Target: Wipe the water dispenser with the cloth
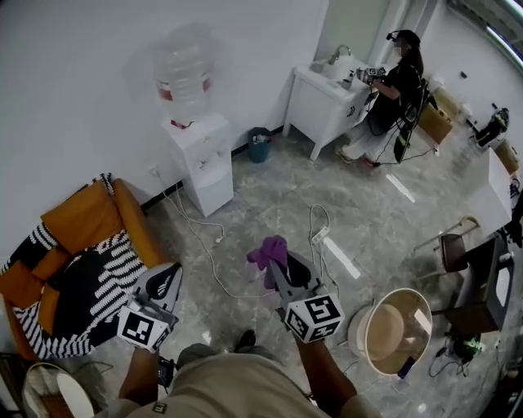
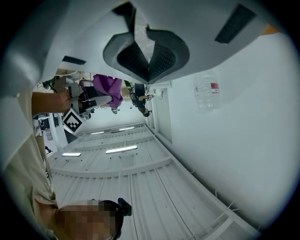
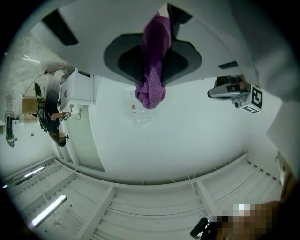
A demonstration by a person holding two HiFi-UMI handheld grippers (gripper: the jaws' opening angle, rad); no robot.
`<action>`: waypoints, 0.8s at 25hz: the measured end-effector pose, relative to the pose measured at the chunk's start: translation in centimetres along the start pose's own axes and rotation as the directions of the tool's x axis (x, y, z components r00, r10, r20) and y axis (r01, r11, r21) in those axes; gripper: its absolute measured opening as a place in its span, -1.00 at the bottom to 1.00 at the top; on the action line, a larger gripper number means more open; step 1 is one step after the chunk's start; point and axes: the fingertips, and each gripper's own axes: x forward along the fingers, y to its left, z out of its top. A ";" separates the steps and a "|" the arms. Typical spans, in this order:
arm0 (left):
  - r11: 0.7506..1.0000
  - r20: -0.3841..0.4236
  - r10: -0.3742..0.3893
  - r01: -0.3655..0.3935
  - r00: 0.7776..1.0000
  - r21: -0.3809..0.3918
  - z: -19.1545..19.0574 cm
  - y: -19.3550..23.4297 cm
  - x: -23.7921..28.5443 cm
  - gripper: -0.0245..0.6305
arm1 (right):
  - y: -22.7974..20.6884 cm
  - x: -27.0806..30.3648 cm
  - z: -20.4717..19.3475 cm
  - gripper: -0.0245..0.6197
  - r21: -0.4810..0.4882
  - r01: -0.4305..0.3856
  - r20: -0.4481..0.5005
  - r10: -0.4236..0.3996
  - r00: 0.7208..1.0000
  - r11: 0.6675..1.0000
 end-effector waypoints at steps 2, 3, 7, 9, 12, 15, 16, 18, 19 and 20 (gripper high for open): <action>1.000 -0.003 -0.004 0.004 1.000 0.005 0.3 -0.5 1.3 -0.88 | -1.4 -0.1 0.3 -0.61 0.008 0.002 0.010 -0.002 1.000 1.000; 1.000 -0.008 -0.011 0.011 1.000 0.009 0.3 -0.9 2.0 -0.87 | -2.0 -0.2 0.3 -0.61 0.014 0.006 0.015 -0.006 1.000 1.000; 0.998 -0.034 -0.049 0.050 0.998 0.024 0.2 -2.1 4.1 -0.88 | -4.2 -1.0 -0.1 -0.61 0.043 0.033 0.025 -0.034 0.999 0.999; 0.997 -0.039 -0.064 0.065 0.997 0.029 0.1 -2.3 5.2 -0.87 | -5.2 -1.2 -0.4 -0.61 0.057 0.051 0.025 -0.052 0.998 0.997; 0.995 -0.028 -0.089 0.090 0.996 0.034 0.2 -2.3 7.0 -0.87 | -6.4 -1.4 -0.7 -0.61 0.071 0.077 0.023 -0.079 0.997 0.995; 0.992 -0.024 -0.122 0.123 0.992 0.027 -0.1 -2.2 9.1 -0.87 | -7.7 -1.3 -0.9 -0.61 0.083 0.109 0.025 -0.111 0.993 0.991; 0.991 -0.026 -0.134 0.134 0.991 0.021 -0.4 -2.0 9.8 -0.88 | -8.2 -1.1 -0.9 -0.61 0.085 0.122 0.025 -0.124 0.992 0.989; 0.987 -0.038 -0.159 0.159 0.987 0.002 -0.9 -1.6 11.5 -0.87 | -9.3 -0.5 -0.8 -0.61 0.088 0.148 0.021 -0.150 0.988 0.985; 0.985 -0.040 -0.170 0.170 0.985 -0.004 -1.1 -1.2 12.4 -0.87 | -9.8 -0.2 -0.6 -0.61 0.089 0.159 0.018 -0.162 0.987 0.983; 0.984 -0.029 -0.178 0.178 0.984 -0.003 -1.0 -0.8 13.3 -0.88 | -10.3 0.3 -0.5 -0.61 0.089 0.169 0.014 -0.171 0.985 0.982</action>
